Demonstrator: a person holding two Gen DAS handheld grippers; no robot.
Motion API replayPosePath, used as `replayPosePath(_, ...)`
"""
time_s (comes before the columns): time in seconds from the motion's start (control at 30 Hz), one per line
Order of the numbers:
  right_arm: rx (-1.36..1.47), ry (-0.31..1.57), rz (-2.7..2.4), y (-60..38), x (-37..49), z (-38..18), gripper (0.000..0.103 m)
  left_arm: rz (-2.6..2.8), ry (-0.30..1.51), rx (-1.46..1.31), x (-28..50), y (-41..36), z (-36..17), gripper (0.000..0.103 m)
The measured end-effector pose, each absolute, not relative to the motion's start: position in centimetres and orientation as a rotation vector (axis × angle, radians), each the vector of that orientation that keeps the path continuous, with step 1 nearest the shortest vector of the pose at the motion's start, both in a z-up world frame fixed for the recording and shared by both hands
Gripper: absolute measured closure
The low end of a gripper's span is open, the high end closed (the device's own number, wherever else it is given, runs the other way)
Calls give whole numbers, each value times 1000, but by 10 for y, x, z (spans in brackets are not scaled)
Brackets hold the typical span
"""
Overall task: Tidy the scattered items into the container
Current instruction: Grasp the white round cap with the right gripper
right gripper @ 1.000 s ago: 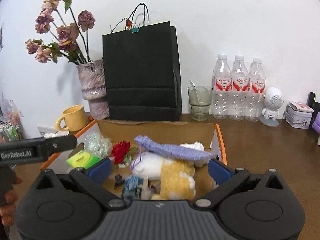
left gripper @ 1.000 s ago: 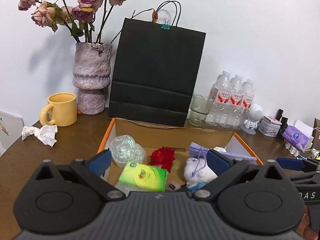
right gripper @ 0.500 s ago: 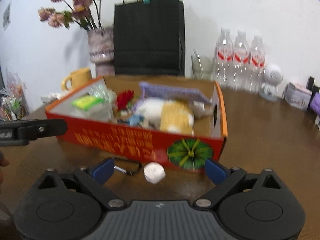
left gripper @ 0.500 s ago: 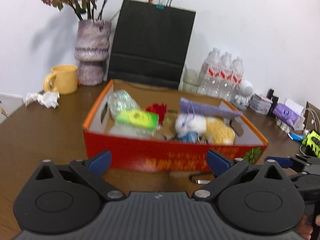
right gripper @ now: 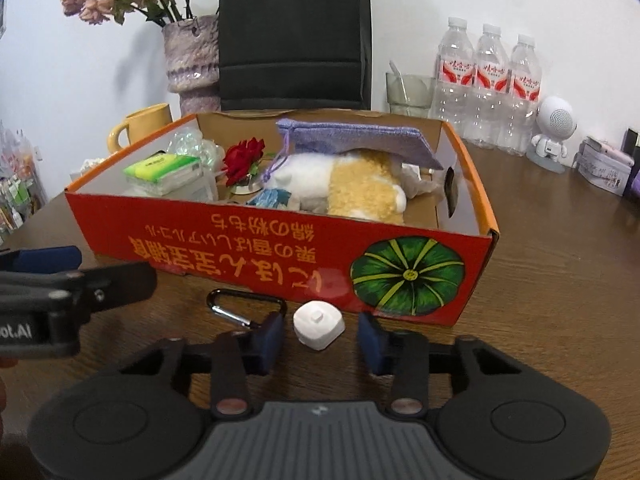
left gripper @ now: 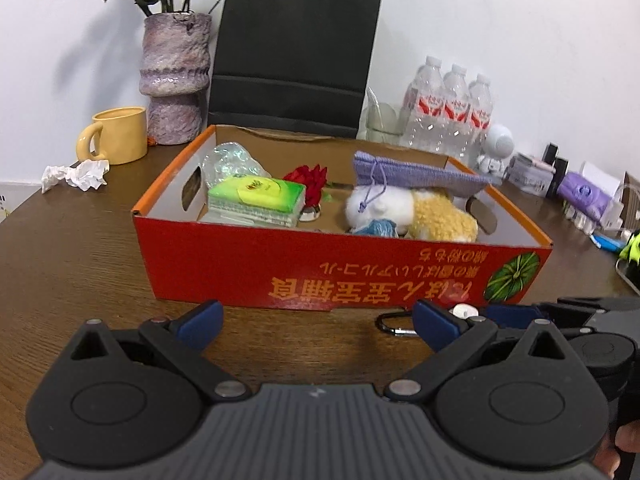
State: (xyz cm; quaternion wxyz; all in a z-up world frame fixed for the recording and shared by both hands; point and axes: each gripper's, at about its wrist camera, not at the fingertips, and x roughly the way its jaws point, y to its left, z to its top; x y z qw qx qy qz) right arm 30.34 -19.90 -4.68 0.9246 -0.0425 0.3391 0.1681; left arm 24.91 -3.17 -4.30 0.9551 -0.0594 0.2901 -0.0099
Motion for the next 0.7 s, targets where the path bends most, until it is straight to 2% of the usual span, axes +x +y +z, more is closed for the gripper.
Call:
replayPosePath(0.07,-76,695,359,-202,302,-46,78,-20,601,-112,252,-37,-45,0)
replayPosePath(0.27,-74,688,346,-222,296,-44,78,-20,631,-70,262,-67,-51,1)
replayPosePath(0.47,-66,673,342,-253,292,-42,78,0,677,-25,276,-98,-61,5)
replayPosePath(0.53,-58,676,345,-263,291,-42,78,25,693,-21,280,-103,-64,10)
replayPosePath(0.7,-52,671,357,-276,289,-42,78,78,696,-26,286,-111,-66,10)
